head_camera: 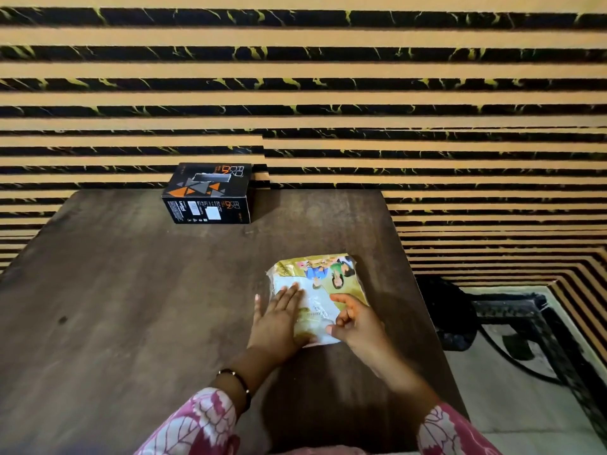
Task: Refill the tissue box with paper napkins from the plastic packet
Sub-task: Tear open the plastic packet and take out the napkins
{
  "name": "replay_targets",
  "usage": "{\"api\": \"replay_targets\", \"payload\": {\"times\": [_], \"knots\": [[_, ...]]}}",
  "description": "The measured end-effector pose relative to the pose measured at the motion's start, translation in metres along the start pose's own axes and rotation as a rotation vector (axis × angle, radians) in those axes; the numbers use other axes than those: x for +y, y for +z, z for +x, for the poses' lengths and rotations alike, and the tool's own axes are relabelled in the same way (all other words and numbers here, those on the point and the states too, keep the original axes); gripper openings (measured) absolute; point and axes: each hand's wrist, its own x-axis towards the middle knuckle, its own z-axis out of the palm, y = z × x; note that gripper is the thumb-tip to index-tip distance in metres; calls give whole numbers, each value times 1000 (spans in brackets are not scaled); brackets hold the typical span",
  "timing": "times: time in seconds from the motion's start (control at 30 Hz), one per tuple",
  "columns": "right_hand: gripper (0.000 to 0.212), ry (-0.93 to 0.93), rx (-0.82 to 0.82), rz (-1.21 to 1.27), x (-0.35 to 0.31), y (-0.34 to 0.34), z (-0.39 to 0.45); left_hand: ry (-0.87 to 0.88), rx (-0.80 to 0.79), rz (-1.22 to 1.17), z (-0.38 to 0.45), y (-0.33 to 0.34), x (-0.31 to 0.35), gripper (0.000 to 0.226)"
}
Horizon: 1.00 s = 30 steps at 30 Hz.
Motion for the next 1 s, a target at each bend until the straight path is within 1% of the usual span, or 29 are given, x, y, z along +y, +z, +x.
{"api": "replay_targets", "payload": {"times": [0.03, 0.07, 0.13, 0.17, 0.23, 0.3, 0.33, 0.37, 0.4, 0.47, 0.5, 0.53, 0.57, 0.67, 0.73, 0.8, 0.83, 0.9, 1.0], "knots": [[44, 11, 5, -25, 2, -2, -2, 2, 2, 18, 3, -3, 1, 93], [41, 13, 2, -57, 4, -3, -4, 4, 14, 37, 4, -6, 2, 93], [27, -14, -33, -92, 7, -6, -9, 31, 74, 57, 5, -9, 3, 89], [22, -41, -42, -123, 8, -8, -12, 72, 123, 55, 4, -9, 3, 85], [18, -144, -21, -243, 13, -9, -17, 221, 224, 73, -2, -8, 0, 72], [9, -280, -14, -457, 19, -9, -23, 404, 292, 99, -13, -2, -5, 51], [11, -335, -26, -554, 24, -8, -26, 483, 299, 112, -20, 2, -8, 39], [14, -373, -65, -619, 30, -7, -29, 545, 272, 120, -27, 7, -13, 30], [18, -393, -123, -668, 37, -7, -31, 580, 229, 122, -34, 11, -17, 26], [22, -393, -268, -760, 49, -7, -36, 591, 136, 97, -46, 17, -25, 32], [24, -367, -315, -769, 52, -8, -36, 588, 103, 71, -49, 18, -27, 37], [25, -342, -328, -741, 55, -9, -36, 586, 88, 35, -50, 17, -28, 39], [25, -324, -311, -714, 55, -10, -34, 578, 90, 5, -49, 13, -26, 40], [27, -310, -265, -719, 52, -12, -30, 554, 185, 19, -39, -3, -15, 43], [27, -310, -247, -726, 50, -10, -31, 590, 146, 66, -30, -10, -3, 49], [26, -309, -209, -667, 48, -9, -33, 677, 72, 187, -24, -7, 6, 51], [24, -301, -182, -628, 47, -9, -33, 700, 48, 267, -22, -2, 8, 50], [20, -270, -139, -584, 45, -10, -35, 667, 18, 398, -21, 5, 10, 45], [19, -239, -140, -619, 45, -9, -37, 600, 48, 378, -18, 7, 12, 28]]}}
